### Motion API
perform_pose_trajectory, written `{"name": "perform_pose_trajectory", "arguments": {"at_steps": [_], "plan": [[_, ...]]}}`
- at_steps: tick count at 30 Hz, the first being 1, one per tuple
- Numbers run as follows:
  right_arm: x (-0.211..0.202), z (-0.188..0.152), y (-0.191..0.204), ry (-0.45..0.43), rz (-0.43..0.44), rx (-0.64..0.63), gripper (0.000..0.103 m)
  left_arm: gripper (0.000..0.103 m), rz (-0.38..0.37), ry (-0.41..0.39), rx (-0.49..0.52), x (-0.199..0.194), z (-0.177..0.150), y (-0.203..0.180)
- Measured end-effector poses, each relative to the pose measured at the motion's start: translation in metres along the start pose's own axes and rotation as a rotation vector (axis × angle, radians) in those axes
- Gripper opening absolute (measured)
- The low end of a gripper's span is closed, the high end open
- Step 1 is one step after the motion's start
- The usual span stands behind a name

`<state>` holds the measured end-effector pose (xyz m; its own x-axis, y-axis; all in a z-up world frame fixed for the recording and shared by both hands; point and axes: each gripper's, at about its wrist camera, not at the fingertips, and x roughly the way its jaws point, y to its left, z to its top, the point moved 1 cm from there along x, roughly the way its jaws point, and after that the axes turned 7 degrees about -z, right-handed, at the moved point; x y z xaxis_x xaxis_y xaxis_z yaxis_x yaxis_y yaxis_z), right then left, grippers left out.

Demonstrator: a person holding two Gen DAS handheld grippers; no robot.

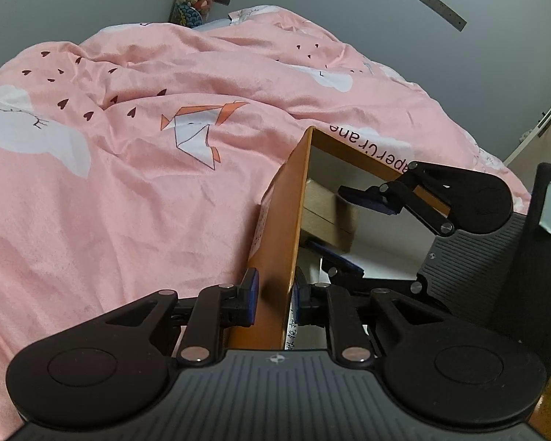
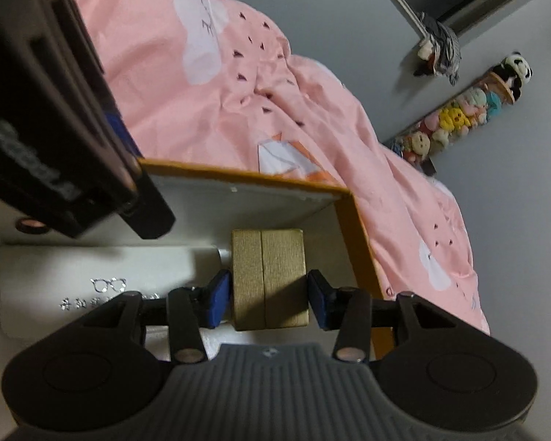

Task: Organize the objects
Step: 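Lower the gold cube into the box corner beside the white box and open the right gripper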

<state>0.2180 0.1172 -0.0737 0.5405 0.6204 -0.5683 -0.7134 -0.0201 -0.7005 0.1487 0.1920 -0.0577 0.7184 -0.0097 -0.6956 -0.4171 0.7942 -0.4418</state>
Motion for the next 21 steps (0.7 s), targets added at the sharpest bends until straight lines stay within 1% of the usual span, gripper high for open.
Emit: {"name": "perform_pose_trajectory", "arguments": {"at_steps": [2,4,6,8,9,10,12,13,15,17,18,21], "plan": [[-0.001,-0.001,-0.002,0.004,-0.008,0.017,0.052,0.02,0.004,-0.002,0.006,0.0,0.0,0.0],[-0.003,0.0,-0.006,0.01,-0.007,0.05,0.06,0.02,0.002,-0.002,0.001,0.0,0.0,0.0],[-0.004,-0.002,-0.009,0.033,0.008,0.095,0.061,0.02,-0.001,-0.003,0.001,-0.001,0.0,0.001],[-0.004,-0.005,-0.013,0.076,0.041,0.145,0.059,0.019,-0.001,-0.003,0.001,-0.001,0.0,0.0],[-0.004,-0.008,-0.014,0.099,0.056,0.17,0.05,0.018,-0.003,-0.003,0.001,-0.001,0.0,0.0],[-0.004,-0.012,-0.015,0.123,0.072,0.195,0.037,0.018,-0.005,-0.003,0.0,-0.001,0.0,0.0],[0.0,-0.017,-0.015,0.155,0.089,0.227,0.03,0.018,-0.004,-0.005,-0.001,-0.002,0.0,0.0],[0.001,-0.02,-0.013,0.16,0.086,0.232,0.024,0.018,-0.005,-0.006,-0.001,-0.002,0.0,0.0],[0.004,-0.02,-0.011,0.164,0.078,0.234,0.018,0.018,-0.01,-0.008,-0.003,-0.003,0.0,0.0],[0.01,-0.018,-0.01,0.157,0.098,0.235,0.016,0.018,-0.018,-0.01,-0.008,-0.004,0.0,0.001],[0.013,-0.015,-0.009,0.153,0.103,0.231,0.013,0.018,-0.022,-0.011,-0.009,-0.004,0.0,0.002],[0.019,-0.005,-0.004,0.139,0.095,0.216,0.013,0.018,-0.017,-0.015,-0.003,-0.004,0.0,0.001]]}}
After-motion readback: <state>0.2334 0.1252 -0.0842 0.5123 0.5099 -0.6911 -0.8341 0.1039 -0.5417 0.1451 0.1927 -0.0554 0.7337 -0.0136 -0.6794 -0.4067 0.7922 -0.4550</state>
